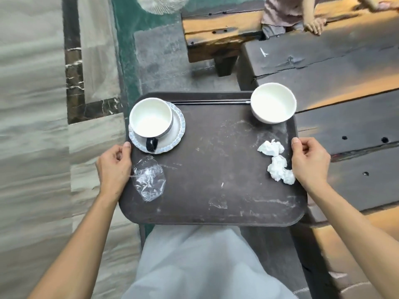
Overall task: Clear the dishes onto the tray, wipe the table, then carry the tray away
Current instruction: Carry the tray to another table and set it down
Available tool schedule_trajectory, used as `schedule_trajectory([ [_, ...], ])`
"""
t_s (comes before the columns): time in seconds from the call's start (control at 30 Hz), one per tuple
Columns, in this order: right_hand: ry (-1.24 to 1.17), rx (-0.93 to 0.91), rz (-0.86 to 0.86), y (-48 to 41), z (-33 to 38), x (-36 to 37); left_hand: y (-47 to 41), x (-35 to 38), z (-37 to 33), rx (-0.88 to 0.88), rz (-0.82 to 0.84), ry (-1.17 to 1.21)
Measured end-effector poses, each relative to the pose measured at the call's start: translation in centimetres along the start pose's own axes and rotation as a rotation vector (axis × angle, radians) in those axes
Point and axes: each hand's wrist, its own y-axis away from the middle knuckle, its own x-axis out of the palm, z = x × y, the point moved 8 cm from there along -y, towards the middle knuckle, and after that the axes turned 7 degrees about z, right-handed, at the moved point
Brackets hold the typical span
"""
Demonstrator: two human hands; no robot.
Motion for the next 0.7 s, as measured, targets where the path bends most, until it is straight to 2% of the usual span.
schedule_trajectory([
  [0.33,0.019,-0.138,0.112,-5.6,16.6,11.0,-9.4,-10.1,6.2,-0.109,-0.112,0.007],
  [0.7,0.028,-0.210,0.123,-11.4,31.0,20.0,-23.4,-17.2,9.4,-0.121,-0.177,0.012],
])
